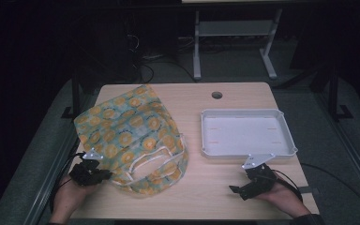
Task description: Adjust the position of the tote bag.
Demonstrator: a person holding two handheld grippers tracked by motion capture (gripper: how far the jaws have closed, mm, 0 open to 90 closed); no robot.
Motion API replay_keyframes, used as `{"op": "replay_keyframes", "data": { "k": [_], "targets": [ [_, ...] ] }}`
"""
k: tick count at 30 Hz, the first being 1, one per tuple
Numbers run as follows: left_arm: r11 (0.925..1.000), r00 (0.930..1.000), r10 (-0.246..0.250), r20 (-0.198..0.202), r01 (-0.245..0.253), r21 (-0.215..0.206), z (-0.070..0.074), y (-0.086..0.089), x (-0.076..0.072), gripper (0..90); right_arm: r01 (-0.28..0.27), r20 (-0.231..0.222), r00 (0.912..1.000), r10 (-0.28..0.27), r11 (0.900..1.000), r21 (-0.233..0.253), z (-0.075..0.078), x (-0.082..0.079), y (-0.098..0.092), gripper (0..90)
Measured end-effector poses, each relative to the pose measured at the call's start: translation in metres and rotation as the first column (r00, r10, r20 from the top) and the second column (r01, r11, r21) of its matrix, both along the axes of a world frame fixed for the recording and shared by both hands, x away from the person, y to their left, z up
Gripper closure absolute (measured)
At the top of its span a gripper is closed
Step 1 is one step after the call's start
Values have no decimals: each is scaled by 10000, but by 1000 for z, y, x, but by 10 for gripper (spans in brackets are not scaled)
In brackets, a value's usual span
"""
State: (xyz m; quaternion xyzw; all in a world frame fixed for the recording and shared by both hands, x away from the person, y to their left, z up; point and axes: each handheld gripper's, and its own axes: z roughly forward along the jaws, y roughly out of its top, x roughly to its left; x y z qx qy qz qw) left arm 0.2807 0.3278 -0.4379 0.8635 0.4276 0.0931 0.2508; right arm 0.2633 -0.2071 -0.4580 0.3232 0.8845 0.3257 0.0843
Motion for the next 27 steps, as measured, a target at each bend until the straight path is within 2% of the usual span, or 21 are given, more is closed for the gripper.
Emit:
{"op": "replay_keyframes", "data": {
  "k": [2, 3, 4, 6, 8, 9, 14, 17, 20, 21, 22, 23, 24, 25, 26, 27],
  "targets": [
    [9999, 9999, -51, 123, 53, -133, 4, -1, -1, 742, 2, 0, 10000, -2, 10000, -3, 0, 0, 0, 66],
    [9994, 9995, -63, 296, 73, -332, 9, -3, -3, 694, 8, -1, 10000, -8, 10000, -11, 0, 0, 0, 66],
    [9977, 9978, -144, 647, 187, -654, 18, -8, -6, 683, 6, -8, 10000, -6, 10000, -8, 0, 0, 0, 66],
    [9954, 9955, -287, 904, 367, -882, 24, -14, -8, 652, 16, -11, 10000, -16, 10000, -8, 0, 0, 0, 66],
    [9947, 9941, -396, 1013, 489, -906, 28, -18, -8, 618, 12, -15, 10000, -12, 10000, -14, 0, 0, 0, 66],
    [9936, 9916, -617, 1134, 717, -870, 31, -27, -8, 601, -12, -25, 10000, 12, 10000, -37, 0, 0, 1, 66],
    [9873, 9866, -1148, 1159, 1262, -965, 34, -52, 3, 528, -82, -37, 10000, 82, 10000, -42, 0, 0, 2, 67],
    [9799, 9794, -1671, 1136, 1777, -902, 34, -70, 10, 507, -84, -45, 10000, 83, 9999, -56, 0, 0, 3, 68],
    [9684, 9698, -2165, 1127, 2279, -1013, 35, -90, 15, 493, -89, -38, 10000, 88, 9999, -72, 0, 0, 2, 67],
    [9684, 9698, -2165, 1127, 2279, -1013, 35, -90, 15, 488, -81, -54, 10000, 81, 10000, -37, 0, 0, 2, 67],
    [9578, 9628, -2439, 1168, 2580, -1266, 36, -103, 17, 483, -71, -64, 10000, 71, 10000, -53, 0, 0, 1, 67],
    [9542, 9594, -2570, 1160, 2709, -1268, 37, -107, 18, 479, -73, -68, 10000, 72, 10000, -55, 0, 0, 1, 67],
    [9542, 9594, -2570, 1160, 2709, -1268, 37, -107, 18, 473, -74, -70, 9999, 74, 10000, -62, 0, 0, 1, 68],
    [9468, 9555, -2720, 1145, 2870, -1456, 37, -118, 20, 468, -78, -67, 9999, 77, 9999, -74, 0, 0, 1, 68],
    [9468, 9555, -2720, 1145, 2870, -1456, 37, -118, 20, 466, -78, -67, 9999, 77, 9999, -74, 0, 0, 1, 68],
    [9398, 9498, -2891, 1195, 3053, -1535, 38, -128, 23, 464, -98, -64, 9999, 98, 9999, -72, 0, 0, 1, 67]
  ]
}}
